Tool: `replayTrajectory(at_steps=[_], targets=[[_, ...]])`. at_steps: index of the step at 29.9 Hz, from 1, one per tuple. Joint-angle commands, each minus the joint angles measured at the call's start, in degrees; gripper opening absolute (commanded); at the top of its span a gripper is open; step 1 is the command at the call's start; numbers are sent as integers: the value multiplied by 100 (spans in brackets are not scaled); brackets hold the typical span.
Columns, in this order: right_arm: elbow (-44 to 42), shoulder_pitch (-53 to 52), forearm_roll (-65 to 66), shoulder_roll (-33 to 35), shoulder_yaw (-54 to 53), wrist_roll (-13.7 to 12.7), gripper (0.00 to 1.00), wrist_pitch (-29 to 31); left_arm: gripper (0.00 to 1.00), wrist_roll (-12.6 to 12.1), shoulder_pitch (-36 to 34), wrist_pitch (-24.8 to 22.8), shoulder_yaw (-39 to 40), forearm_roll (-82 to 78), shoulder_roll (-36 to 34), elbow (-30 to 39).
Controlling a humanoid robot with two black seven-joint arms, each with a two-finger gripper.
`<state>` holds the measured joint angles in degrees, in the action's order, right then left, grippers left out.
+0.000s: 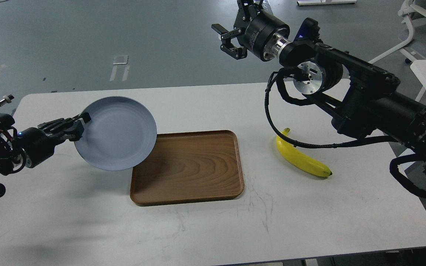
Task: Place banana on plate with both arms
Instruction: 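Lift the plate with the left gripper and carry it over the tray, then lower the plate flat onto the wooden tray with the left gripper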
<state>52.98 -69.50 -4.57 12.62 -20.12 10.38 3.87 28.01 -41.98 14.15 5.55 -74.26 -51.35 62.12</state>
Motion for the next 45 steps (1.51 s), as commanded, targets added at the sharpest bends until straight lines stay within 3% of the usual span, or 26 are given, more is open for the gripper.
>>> replayTrajectory(at_steps=[1, 6, 16, 24, 45], targets=[[-16, 7, 9, -66, -1, -1, 100, 0, 0, -1, -64, -184, -1, -9, 55, 177], [-51, -2, 0, -75, -1, -1, 100, 0, 0, -1, -143, -545, -62, -18, 635, 169], [-25, 7, 0, 83, 96, -1, 100, 0, 0, -1, -521, -589, -792, -27, 1786, -411], [-34, 24, 0, 92, 87, -1, 100, 9, 0, -1, -592, -738, -1030, -18, 2226, -1219], [-34, 68, 0, 92, 87, 17, 100, 0, 0, -1, -688, -817, -1030, -18, 2499, -1255]])
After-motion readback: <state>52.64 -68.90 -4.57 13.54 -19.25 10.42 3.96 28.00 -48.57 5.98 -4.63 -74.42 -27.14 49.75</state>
